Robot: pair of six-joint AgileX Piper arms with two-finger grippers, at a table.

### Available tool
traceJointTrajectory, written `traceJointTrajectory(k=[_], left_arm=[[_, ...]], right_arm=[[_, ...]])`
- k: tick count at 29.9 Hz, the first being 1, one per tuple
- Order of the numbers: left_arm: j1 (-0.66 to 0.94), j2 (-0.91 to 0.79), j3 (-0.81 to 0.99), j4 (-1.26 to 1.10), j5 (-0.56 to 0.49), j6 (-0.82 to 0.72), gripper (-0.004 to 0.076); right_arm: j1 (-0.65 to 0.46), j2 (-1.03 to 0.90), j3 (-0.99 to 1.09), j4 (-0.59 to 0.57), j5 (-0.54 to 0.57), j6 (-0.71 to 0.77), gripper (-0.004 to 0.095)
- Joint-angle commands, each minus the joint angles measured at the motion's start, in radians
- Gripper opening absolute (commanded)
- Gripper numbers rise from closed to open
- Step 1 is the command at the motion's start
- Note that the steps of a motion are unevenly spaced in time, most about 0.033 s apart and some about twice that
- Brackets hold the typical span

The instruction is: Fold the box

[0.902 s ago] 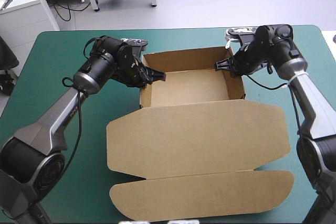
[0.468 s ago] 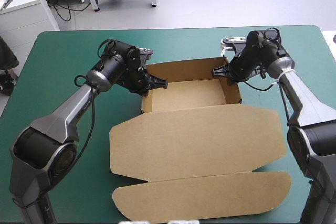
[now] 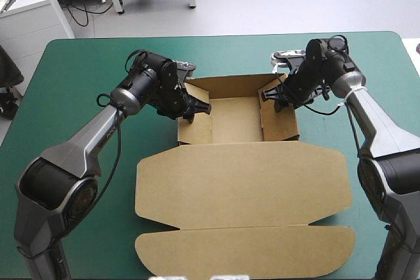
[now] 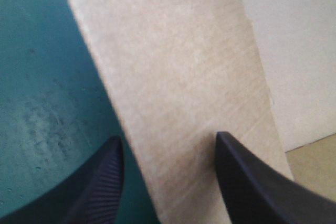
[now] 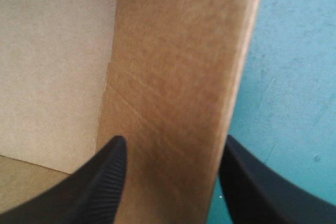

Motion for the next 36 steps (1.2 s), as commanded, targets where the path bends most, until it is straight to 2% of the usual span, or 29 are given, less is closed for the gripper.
traceJointTrajectory(k=[1,3,11,19,23,26,31,36], left_arm=[[-0.007,-0.054,-0.029,0.028,-0.008,-0.02,0.0477],[-0.007,-0.054,-0.029,0.052,0.007,-0.025,0.0477],[-0.007,-0.086,-0.042,0.067,-0.026,-0.021,0.0477],[-0.007,-0.244,-0.093,0.082,-0.018,0.063,0.0475],[-0.007,-0.338,-0.093,0.1,0.038,0.132,0.0446],[-0.007,-0.411,-0.087,0.101,0.066,0.153,0.0334],[-0.007,-0.542,-0.023,0.123,0.066,0.177,-0.0013],[-0.007,-0.678,0.13,0.123,0.066,0.191,-0.001]], right_arm=[[0.002,-0.059,-0.031,0.021,-0.006,-0.007,0.0756],[0.002,-0.059,-0.031,0.021,-0.006,-0.007,0.0803],[0.002,-0.07,-0.031,0.021,0.005,-0.006,0.0776],[0.002,-0.158,-0.033,-0.026,0.013,-0.014,0.0764],[0.002,-0.193,-0.033,-0.072,0.022,-0.014,0.0764],[0.002,-0.221,-0.033,-0.081,0.022,-0.014,0.0764],[0.002,-0.239,-0.033,-0.083,0.026,-0.014,0.0764],[0.002,-0.237,-0.033,-0.079,0.027,-0.014,0.0763]])
